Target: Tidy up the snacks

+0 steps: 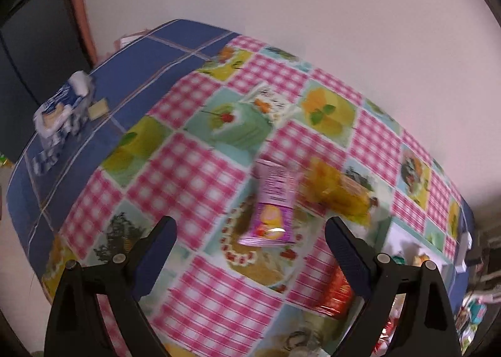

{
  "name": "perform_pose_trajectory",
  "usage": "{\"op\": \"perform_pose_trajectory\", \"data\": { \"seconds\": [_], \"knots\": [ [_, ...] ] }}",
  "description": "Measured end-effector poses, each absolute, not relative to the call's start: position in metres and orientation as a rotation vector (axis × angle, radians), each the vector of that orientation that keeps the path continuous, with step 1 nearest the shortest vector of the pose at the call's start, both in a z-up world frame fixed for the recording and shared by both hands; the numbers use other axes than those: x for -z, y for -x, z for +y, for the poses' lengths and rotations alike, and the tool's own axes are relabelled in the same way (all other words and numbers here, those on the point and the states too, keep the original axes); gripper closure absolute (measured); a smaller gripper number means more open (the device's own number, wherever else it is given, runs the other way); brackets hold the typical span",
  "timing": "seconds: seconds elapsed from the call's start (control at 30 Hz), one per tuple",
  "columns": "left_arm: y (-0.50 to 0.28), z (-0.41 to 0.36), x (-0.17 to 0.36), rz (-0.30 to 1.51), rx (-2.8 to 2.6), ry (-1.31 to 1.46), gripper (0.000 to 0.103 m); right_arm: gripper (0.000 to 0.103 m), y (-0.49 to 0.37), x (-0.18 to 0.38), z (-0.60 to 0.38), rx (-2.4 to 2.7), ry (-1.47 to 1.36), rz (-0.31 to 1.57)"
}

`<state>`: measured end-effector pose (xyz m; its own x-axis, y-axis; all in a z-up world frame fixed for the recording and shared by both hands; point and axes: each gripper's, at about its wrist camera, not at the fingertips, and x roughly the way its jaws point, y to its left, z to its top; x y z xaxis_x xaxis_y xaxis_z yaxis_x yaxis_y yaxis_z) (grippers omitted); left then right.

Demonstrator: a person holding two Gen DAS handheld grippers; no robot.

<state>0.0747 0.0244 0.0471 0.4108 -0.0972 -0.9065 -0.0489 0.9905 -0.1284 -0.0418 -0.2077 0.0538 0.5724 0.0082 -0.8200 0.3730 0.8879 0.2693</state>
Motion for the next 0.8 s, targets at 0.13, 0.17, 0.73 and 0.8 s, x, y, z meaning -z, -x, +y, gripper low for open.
{"op": "perform_pose_trajectory", "data": {
  "seconds": [0.13, 0.17, 0.73, 0.8],
  "knots": [
    [-0.080, 0.041, -0.039, 1.171, -0.015, 0.137, 0.007, 0.000, 0.032, -0.048, -0.195, 0.202, -0.430, 0.962],
    [-0.081, 0.044, -0.036, 1.181, -0.023, 0.129, 0.007, 0.000, 0.029, -0.046, -0.192, 0.192, -0.430, 0.967],
    [-0.091, 0.036, 0.006, 1.303, -0.014, 0.040, 0.007, 0.021, -0.008, 0.007, -0.148, 0.087, -0.381, 1.117],
    [-0.092, 0.036, 0.008, 1.309, -0.011, 0.043, 0.007, 0.021, -0.009, 0.014, -0.149, 0.099, -0.383, 1.134]
  ]
}}
